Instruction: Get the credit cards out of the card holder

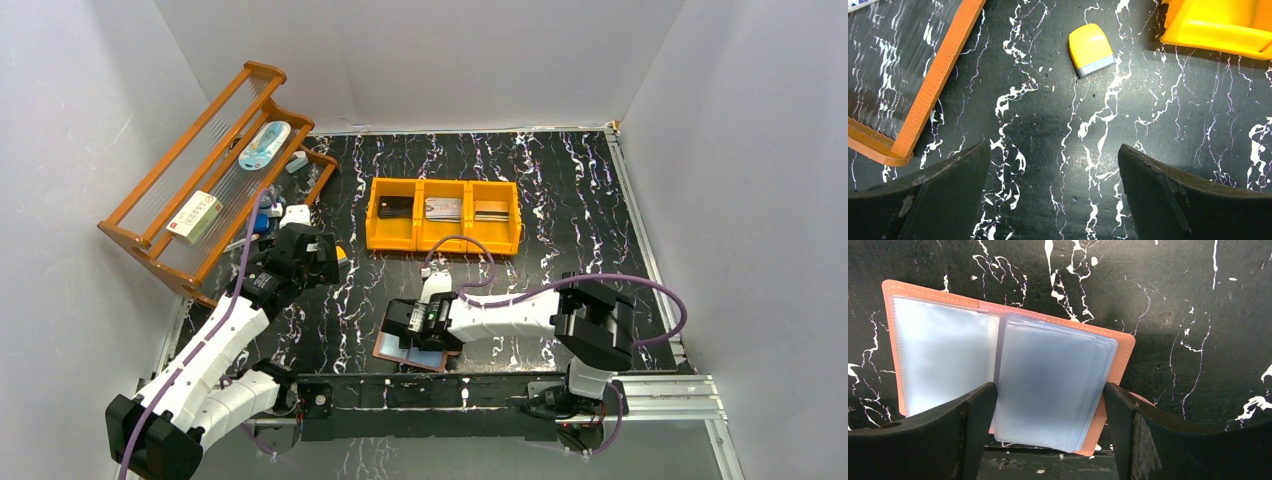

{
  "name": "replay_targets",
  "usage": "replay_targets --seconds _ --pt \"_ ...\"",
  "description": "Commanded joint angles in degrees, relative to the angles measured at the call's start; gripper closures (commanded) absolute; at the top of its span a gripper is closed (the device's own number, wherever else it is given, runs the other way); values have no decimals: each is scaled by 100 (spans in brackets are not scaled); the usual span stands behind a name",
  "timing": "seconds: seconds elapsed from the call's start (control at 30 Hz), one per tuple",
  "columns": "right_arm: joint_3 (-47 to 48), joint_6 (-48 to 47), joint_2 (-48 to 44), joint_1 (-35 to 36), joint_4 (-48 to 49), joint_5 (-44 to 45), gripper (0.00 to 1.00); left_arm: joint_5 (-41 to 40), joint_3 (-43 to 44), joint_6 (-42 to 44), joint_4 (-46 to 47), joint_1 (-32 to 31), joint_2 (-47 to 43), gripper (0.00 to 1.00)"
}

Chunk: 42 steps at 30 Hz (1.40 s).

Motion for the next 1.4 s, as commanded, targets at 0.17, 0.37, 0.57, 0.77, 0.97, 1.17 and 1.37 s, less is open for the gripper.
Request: replay_targets --seconds 0.17,0.37,0.57,0.77,0.97,1.17,1.37 --pt "315 140 638 93 -446 146 17 -57 177 -31 -87 38 59 2" --pt "314 -98 512 20 -864 845 44 26 173 -41 -90 38 79 2" --pt "25 -1369 94 -317 -305 805 44 1045 128 -197 -77 38 71 2" --pt "-893 -2830 -605 -1017 1212 -630 40 3910 -568 -1258 588 30 -213 7" --pt "-1630 -2634 -1039 -1372 2344 -1599 40 4929 -1327 -2002 1565 -92 -631 11" --pt "-1782 -2285 -851 -1395 2555 -1782 41 4960 -1528 -2327 2266 -838 -122 13" --pt "-1835 -2170 -887 -1405 2577 -1761 42 4307 -1827 -2799 2971 -1385 428 26"
